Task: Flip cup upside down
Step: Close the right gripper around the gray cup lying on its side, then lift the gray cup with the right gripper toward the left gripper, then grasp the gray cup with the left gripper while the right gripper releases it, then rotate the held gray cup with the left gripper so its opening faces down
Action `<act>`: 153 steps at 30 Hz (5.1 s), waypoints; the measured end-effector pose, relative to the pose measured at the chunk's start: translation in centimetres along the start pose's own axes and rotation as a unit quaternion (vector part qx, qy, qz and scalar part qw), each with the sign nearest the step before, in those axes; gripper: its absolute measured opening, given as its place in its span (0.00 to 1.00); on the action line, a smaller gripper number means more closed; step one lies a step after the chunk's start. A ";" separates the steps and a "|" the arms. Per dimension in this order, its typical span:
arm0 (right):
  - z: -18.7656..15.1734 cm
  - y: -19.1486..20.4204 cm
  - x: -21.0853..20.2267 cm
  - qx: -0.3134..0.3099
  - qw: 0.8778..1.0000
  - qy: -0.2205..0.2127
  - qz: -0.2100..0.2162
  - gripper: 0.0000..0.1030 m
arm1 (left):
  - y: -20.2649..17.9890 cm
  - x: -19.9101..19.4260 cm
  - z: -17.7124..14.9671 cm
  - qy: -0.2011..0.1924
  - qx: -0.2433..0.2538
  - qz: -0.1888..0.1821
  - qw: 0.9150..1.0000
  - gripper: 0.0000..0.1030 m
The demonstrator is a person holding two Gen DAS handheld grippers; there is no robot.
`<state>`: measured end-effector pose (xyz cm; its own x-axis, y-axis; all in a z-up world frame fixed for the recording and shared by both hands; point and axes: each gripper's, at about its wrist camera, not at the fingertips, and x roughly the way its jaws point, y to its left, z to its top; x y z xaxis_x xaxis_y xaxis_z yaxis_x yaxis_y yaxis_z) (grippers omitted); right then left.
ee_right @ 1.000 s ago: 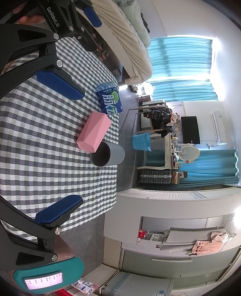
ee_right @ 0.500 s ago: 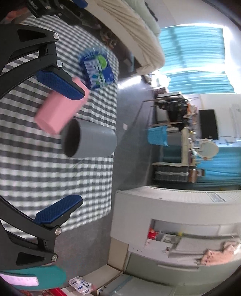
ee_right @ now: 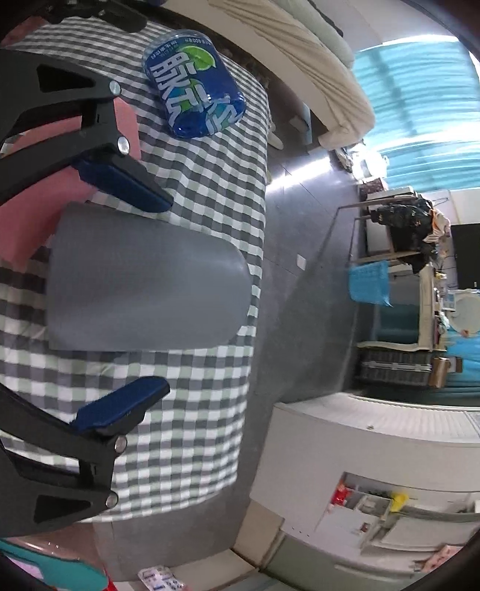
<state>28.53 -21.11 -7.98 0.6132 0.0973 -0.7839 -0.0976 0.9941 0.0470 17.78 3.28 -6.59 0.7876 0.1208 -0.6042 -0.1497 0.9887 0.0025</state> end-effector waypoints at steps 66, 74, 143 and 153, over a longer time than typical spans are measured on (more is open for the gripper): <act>-14.4 -1.3 -19.6 0.029 0.991 -0.130 -0.012 0.92 | -7.6 -10.8 -3.0 0.056 0.067 -0.067 0.994 0.95; -15.2 -5.1 -17.7 0.067 0.991 -0.113 0.005 0.92 | -9.6 -6.5 -3.8 0.159 0.081 -0.080 0.981 0.94; -16.8 -3.3 -18.6 0.074 0.987 -0.139 -0.026 0.92 | -11.0 -6.3 -5.5 0.023 0.088 -0.154 0.984 0.71; -17.2 -2.8 -17.8 0.067 0.989 -0.128 -0.033 0.92 | -11.3 -4.8 -6.8 0.020 0.100 -0.146 0.984 0.71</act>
<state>4.41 -26.49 -4.75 0.7947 0.0239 -0.6066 0.0429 0.9945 0.0954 11.69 -9.06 -9.12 0.7543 -0.1708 -0.6339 0.2034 0.9789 -0.0217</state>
